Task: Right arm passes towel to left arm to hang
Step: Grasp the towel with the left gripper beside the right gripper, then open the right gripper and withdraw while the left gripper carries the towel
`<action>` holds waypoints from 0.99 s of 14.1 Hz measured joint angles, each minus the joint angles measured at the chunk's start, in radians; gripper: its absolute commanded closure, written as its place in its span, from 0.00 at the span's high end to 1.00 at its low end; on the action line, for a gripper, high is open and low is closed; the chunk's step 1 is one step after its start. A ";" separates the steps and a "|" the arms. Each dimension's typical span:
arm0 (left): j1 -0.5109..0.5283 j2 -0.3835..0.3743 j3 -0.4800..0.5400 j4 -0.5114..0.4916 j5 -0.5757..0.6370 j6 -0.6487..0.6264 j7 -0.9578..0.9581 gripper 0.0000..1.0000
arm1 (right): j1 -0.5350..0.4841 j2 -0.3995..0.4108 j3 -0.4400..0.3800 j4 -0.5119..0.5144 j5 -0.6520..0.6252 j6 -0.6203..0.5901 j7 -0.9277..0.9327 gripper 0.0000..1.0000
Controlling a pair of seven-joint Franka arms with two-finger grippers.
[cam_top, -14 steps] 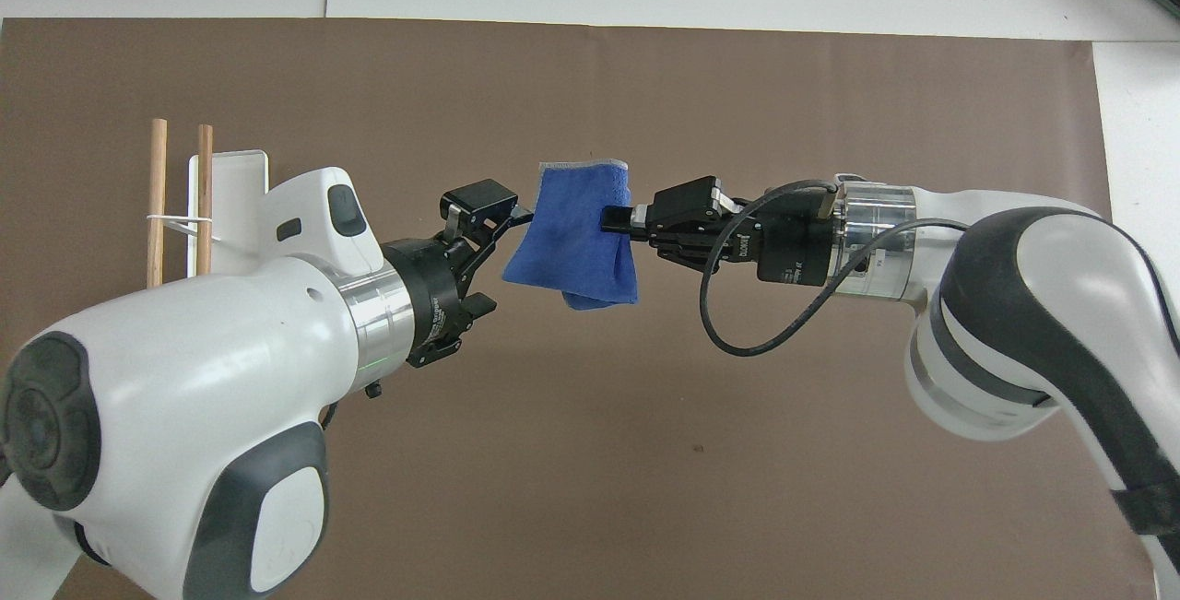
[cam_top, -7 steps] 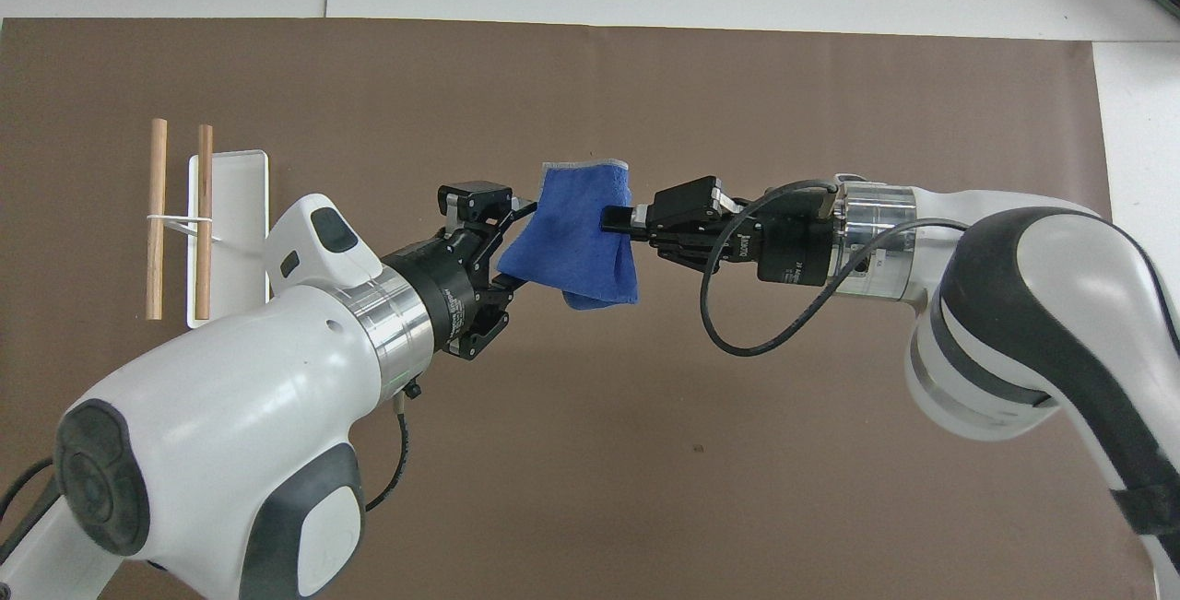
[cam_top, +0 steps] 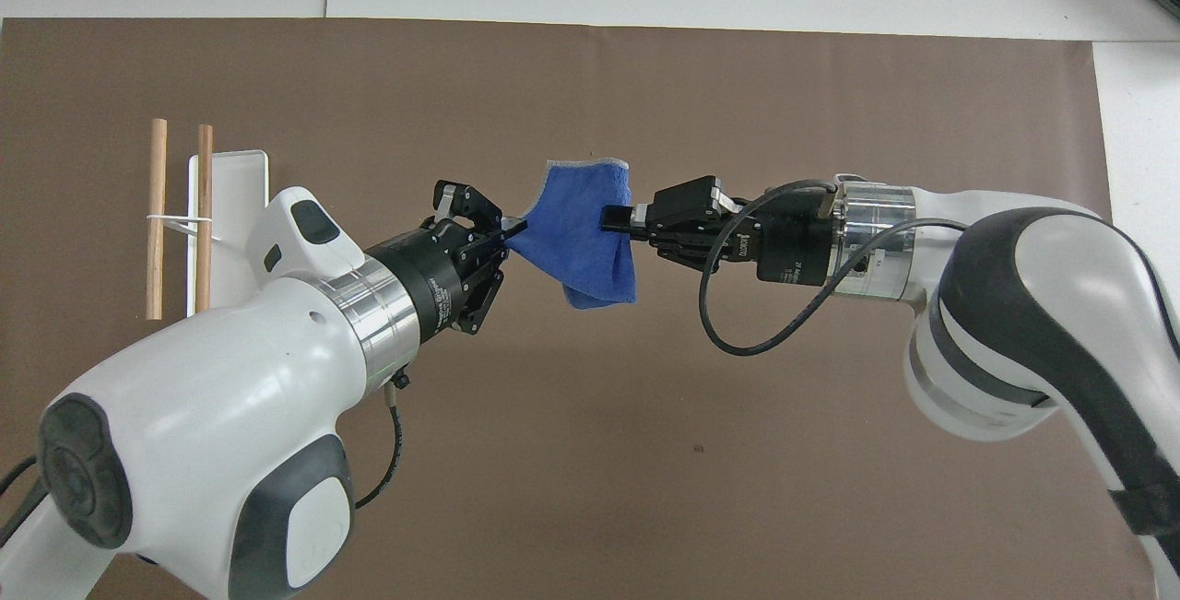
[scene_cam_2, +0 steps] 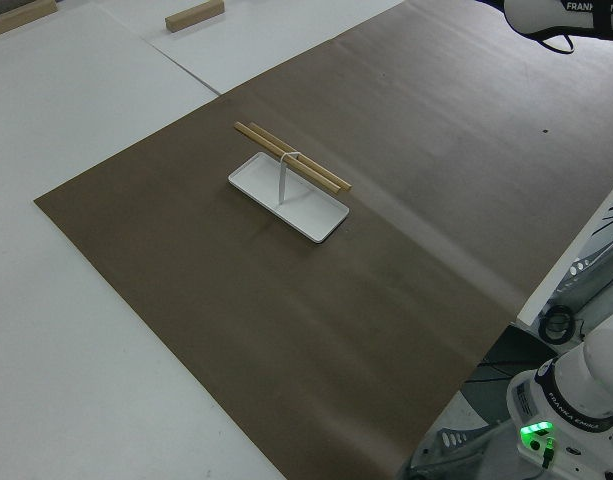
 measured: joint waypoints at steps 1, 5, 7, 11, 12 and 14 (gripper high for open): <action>0.003 0.000 0.002 0.000 0.000 0.000 0.000 0.00 | 0.000 0.000 0.000 0.000 0.000 0.001 0.000 0.00; 0.022 0.000 0.004 0.000 0.000 0.000 0.013 0.00 | 0.003 0.002 0.000 -0.002 0.000 0.022 0.000 1.00; 0.032 0.001 0.006 -0.001 0.000 0.000 0.017 0.00 | 0.015 0.002 0.000 -0.002 0.000 0.066 0.000 1.00; 0.087 0.001 0.008 -0.004 0.000 0.000 0.069 0.00 | 0.048 0.002 0.000 -0.002 -0.127 0.167 0.000 1.00; 0.109 0.002 0.008 -0.005 0.000 0.001 0.081 0.00 | 0.048 0.002 0.000 -0.002 -0.204 0.185 0.000 1.00; 0.165 0.004 0.009 -0.007 0.000 0.001 0.107 0.00 | 0.046 0.001 -0.004 -0.002 -0.401 0.237 0.006 1.00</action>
